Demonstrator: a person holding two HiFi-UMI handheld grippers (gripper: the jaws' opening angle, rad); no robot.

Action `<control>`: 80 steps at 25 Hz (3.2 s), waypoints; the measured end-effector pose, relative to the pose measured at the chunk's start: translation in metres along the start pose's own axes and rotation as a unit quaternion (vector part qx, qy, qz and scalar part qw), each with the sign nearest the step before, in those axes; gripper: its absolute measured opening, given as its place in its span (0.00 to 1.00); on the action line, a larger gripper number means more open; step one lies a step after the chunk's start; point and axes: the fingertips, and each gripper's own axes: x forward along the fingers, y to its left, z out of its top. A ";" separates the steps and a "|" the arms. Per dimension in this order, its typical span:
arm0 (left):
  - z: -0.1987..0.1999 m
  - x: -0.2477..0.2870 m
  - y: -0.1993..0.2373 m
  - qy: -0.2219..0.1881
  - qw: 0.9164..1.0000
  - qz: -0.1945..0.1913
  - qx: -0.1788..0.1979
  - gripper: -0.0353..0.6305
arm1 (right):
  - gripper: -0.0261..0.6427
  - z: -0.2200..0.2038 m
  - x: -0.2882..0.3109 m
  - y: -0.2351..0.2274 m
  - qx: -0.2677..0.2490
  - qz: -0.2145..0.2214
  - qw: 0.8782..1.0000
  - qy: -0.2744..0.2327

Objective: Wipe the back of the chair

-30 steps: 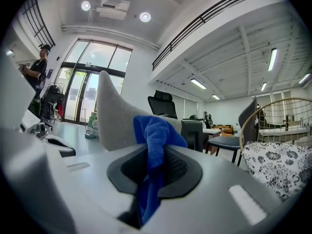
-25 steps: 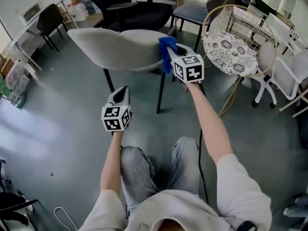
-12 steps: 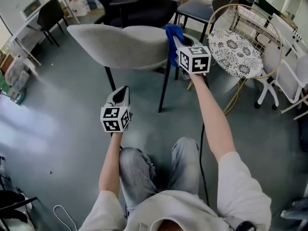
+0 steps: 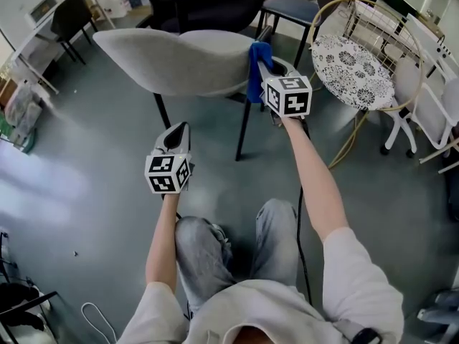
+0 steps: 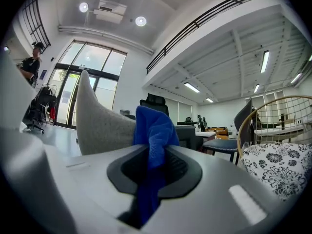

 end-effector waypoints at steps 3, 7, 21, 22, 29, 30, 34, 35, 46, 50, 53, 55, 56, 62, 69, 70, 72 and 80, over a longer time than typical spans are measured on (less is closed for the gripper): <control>0.000 0.000 -0.001 -0.002 1.000 -0.003 0.001 0.06 | 0.10 -0.016 -0.001 0.002 0.006 -0.001 1.000 0.010; -0.002 -0.001 0.003 -0.002 1.000 -0.001 -0.005 0.06 | 0.10 -0.027 -0.001 0.004 0.014 -0.006 1.000 0.013; -0.001 -0.006 0.006 -0.002 1.000 0.001 -0.007 0.06 | 0.10 -0.065 -0.003 0.014 0.011 -0.002 0.998 0.057; -0.002 -0.007 0.006 -0.001 1.000 0.002 -0.007 0.06 | 0.10 -0.067 -0.003 0.015 0.010 -0.001 0.998 0.061; -0.002 -0.012 0.008 -0.001 1.000 0.013 -0.008 0.06 | 0.10 -0.079 -0.016 0.017 0.004 0.000 0.997 0.073; -0.001 -0.013 0.008 -0.001 1.000 0.014 -0.007 0.06 | 0.10 -0.079 -0.020 0.017 0.004 0.000 0.997 0.071; 0.006 -0.021 0.005 -0.007 1.000 0.017 -0.007 0.06 | 0.10 -0.075 -0.040 0.016 0.013 -0.006 0.998 0.059; 0.009 -0.022 0.003 -0.008 1.000 0.017 -0.006 0.06 | 0.10 -0.073 -0.046 0.016 0.014 -0.007 0.998 0.055; 0.022 -0.036 -0.019 -0.018 1.000 0.022 -0.001 0.06 | 0.10 -0.057 -0.112 0.025 -0.004 -0.004 1.000 0.027; 0.019 -0.037 -0.025 -0.017 1.000 0.021 -0.002 0.06 | 0.10 -0.063 -0.130 0.030 -0.006 -0.001 1.000 0.030; 0.020 -0.037 -0.028 -0.020 1.000 0.019 0.001 0.06 | 0.10 -0.070 -0.142 0.033 -0.002 -0.002 1.000 0.030; 0.022 -0.037 -0.026 -0.024 1.000 0.019 0.003 0.06 | 0.10 -0.076 -0.146 0.036 -0.001 -0.003 0.999 0.032; 0.023 -0.037 -0.024 -0.025 0.999 0.019 0.004 0.06 | 0.10 -0.080 -0.148 0.037 -0.003 -0.004 0.999 0.034; 0.023 -0.034 -0.007 -0.042 0.999 0.024 -0.007 0.06 | 0.10 -0.095 -0.143 0.037 -0.011 -0.009 0.999 0.041; 0.036 0.002 0.020 -0.060 0.998 0.014 -0.019 0.06 | 0.10 -0.084 -0.107 0.031 -0.012 -0.021 0.999 0.034; 0.036 0.007 0.022 -0.056 0.998 0.011 -0.023 0.06 | 0.10 -0.082 -0.101 0.028 -0.009 -0.024 0.999 0.039; 0.037 0.013 0.023 -0.045 0.999 0.004 -0.031 0.06 | 0.10 -0.077 -0.095 0.024 -0.009 -0.031 0.998 0.052; 0.120 -0.004 0.043 0.019 0.999 0.004 -0.040 0.06 | 0.10 0.030 -0.087 0.020 0.009 -0.053 0.995 0.087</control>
